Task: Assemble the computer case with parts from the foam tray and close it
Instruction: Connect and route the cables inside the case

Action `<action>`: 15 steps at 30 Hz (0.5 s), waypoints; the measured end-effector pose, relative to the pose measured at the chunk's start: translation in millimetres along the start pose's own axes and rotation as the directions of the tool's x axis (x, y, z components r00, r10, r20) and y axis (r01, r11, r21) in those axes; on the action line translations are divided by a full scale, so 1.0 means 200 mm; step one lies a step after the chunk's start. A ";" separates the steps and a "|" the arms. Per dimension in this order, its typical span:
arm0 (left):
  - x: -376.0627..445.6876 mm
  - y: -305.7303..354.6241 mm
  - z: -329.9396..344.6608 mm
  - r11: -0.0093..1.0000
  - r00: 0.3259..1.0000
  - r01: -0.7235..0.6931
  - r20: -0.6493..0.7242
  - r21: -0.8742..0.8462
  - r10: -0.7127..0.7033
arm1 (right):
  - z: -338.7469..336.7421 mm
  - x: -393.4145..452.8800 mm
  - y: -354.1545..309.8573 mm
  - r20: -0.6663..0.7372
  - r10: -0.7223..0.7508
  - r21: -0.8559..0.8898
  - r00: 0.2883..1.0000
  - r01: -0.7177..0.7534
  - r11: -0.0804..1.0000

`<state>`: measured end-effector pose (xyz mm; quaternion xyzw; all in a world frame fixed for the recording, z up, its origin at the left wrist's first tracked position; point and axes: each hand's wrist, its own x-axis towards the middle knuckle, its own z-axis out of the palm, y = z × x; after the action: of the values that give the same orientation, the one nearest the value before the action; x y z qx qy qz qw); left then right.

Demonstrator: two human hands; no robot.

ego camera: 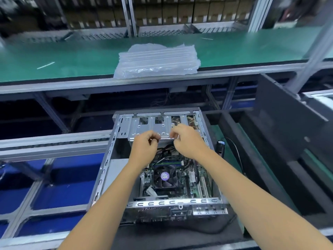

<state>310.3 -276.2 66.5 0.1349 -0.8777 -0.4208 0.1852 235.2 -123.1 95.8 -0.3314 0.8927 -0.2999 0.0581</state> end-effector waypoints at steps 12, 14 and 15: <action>-0.02 0.02 0.06 0.996 0.997 -0.060 0.053 -0.069 0.064 | 0.02 -0.07 0.02 -0.091 0.033 0.028 0.995 -0.031 0.999; 0.00 0.03 0.05 0.995 0.996 -0.068 0.057 -0.067 0.072 | 0.02 -0.06 0.00 -0.094 0.015 0.015 0.995 -0.013 1.000; 0.00 0.04 0.04 0.996 0.996 -0.064 0.058 -0.070 0.068 | 0.01 -0.06 -0.02 -0.094 0.008 0.009 0.996 -0.007 1.000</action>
<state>305.4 -265.8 68.4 0.0868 -0.8720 -0.4480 0.1770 246.4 -119.0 94.5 -0.3132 0.8944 -0.3189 0.0188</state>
